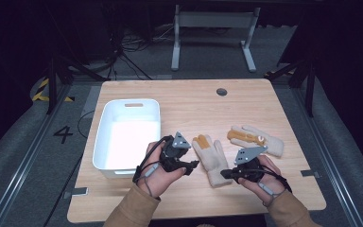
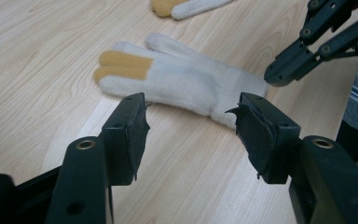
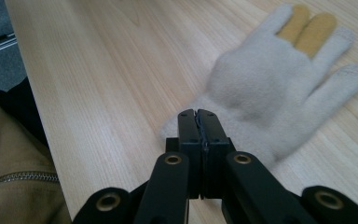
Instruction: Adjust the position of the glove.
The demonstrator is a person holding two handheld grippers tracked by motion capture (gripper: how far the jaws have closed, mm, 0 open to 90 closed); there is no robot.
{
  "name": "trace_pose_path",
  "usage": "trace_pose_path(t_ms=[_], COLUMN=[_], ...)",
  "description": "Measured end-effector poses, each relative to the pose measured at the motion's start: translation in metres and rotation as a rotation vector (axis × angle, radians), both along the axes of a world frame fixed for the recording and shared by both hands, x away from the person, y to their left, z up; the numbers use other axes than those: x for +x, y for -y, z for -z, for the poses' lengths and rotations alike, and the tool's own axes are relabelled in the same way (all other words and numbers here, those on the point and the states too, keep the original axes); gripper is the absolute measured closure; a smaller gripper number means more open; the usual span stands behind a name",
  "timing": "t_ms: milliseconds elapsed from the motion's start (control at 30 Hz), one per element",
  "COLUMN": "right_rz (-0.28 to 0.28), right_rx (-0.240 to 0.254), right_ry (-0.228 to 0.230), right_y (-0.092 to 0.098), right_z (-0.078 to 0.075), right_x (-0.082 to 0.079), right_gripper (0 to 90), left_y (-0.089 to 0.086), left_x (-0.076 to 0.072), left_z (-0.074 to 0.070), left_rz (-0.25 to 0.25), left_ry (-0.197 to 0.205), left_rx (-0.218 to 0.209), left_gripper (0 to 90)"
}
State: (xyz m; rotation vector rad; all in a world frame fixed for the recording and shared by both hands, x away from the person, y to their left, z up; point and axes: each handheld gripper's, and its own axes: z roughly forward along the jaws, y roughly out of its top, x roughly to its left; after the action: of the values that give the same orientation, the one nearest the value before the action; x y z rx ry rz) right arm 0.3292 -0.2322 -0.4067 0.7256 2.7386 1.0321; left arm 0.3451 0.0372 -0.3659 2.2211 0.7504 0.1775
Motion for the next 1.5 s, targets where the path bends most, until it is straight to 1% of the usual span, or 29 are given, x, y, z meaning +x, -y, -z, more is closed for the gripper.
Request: trace_pose_path(t_ms=[167,233,267,400,467,533,600,633,667,700,733,767,800,867,900,933,1000,1067,1133,1200,1300,1333,1367,1400,1433,1500], right_rz=[-0.014,-0.025,-0.039,-0.048,-0.052,-0.052,-0.066,-0.066,-0.072,-0.084,-0.088,-0.088,-0.090,-0.093,-0.099,-0.103,-0.095,-0.087,-0.067,-0.063,-0.047,-0.030,-0.030,-0.009,-0.009,0.009], right_rx=[0.000,0.007,0.020,0.030,0.037,0.039,0.026,0.026,0.010,-0.028,-0.020,-0.020,-0.006,-0.008,-0.010,-0.022,-0.037,-0.043,-0.049,-0.054,-0.052,-0.052,-0.052,-0.048,-0.048,-0.046], right_ry=[-0.005,-0.001,-0.001,-0.008,-0.021,-0.033,-0.035,-0.035,-0.026,-0.009,-0.022,-0.022,-0.035,-0.032,-0.034,-0.030,-0.028,-0.031,-0.038,-0.038,-0.049,-0.051,-0.051,-0.053,-0.053,-0.050], right_y=[-0.002,-0.006,-0.010,-0.016,-0.021,-0.024,-0.033,-0.033,-0.036,-0.041,-0.042,-0.042,-0.045,-0.046,-0.048,-0.050,-0.049,-0.048,-0.043,-0.039,-0.035,-0.029,-0.029,-0.022,-0.022,-0.015], right_z=[0.005,0.005,0.004,0.008,0.013,0.016,0.022,0.022,0.024,0.028,0.030,0.030,0.032,0.033,0.034,0.036,0.039,0.040,0.041,0.041,0.041,0.040,0.040,0.039,0.039,0.037], right_x=[-0.004,-0.007,-0.008,-0.009,-0.009,-0.009,-0.011,-0.011,-0.011,-0.011,-0.011,-0.011,-0.010,-0.010,-0.009,-0.007,-0.004,-0.002,0.002,0.004,0.005,0.006,0.006,0.007,0.007,0.007], right_gripper=[90.0,90.0,90.0,90.0,90.0,90.0,89.9,89.9,89.9,89.9,89.9,89.9,90.0,89.9,89.9,89.9,89.9,89.9,89.9,89.9,90.0,90.0,90.0,90.0,90.0,90.0], left_y=[0.001,0.003,0.003,0.003,0.003,0.002,0.001,0.000,-0.001,-0.002,-0.003,-0.003,-0.004,-0.005,-0.006,-0.007,-0.009,-0.010,-0.010,-0.010,-0.010,-0.009,-0.009,-0.007,-0.007,-0.005], left_x=[-0.004,-0.005,-0.004,-0.002,-0.002,-0.003,-0.005,-0.006,-0.006,-0.007,-0.008,-0.008,-0.008,-0.008,-0.008,-0.008,-0.009,-0.010,-0.012,-0.012,-0.011,-0.010,-0.010,-0.008,-0.008,-0.005], left_z=[-0.003,-0.004,-0.004,-0.002,-0.001,-0.001,-0.001,-0.002,-0.002,-0.002,-0.002,-0.002,0.000,0.001,0.002,0.003,0.004,0.004,0.003,0.003,0.003,0.003,0.003,0.004,0.004,0.005], left_rz=[0.004,0.016,0.022,0.027,0.027,0.027,0.028,0.030,0.027,0.025,0.022,0.022,0.019,0.020,0.017,0.015,0.011,0.013,0.018,0.017,0.021,0.025,0.025,0.023,0.023,0.013], left_ry=[0.003,-0.006,-0.011,-0.017,-0.027,-0.027,-0.026,-0.029,-0.026,-0.022,-0.019,-0.019,-0.020,-0.020,-0.028,-0.034,-0.034,-0.038,-0.037,-0.035,-0.035,-0.027,-0.027,-0.028,-0.028,-0.038], left_rx=[-0.004,-0.025,-0.034,-0.032,-0.033,-0.034,-0.038,-0.041,-0.048,-0.050,-0.051,-0.051,-0.046,-0.047,-0.056,-0.061,-0.055,-0.055,-0.056,-0.055,-0.054,-0.058,-0.058,-0.064,-0.064,-0.054], left_gripper=[43.4,43.2,42.9,42.4,41.9,41.8,41.4,41.4,41.2,40.9,40.9,40.9,41.7,42.7,44.0,46.5,47.7,48.3,48.2,47.8,47.0,46.6,46.7,46.8,47.5,48.6])
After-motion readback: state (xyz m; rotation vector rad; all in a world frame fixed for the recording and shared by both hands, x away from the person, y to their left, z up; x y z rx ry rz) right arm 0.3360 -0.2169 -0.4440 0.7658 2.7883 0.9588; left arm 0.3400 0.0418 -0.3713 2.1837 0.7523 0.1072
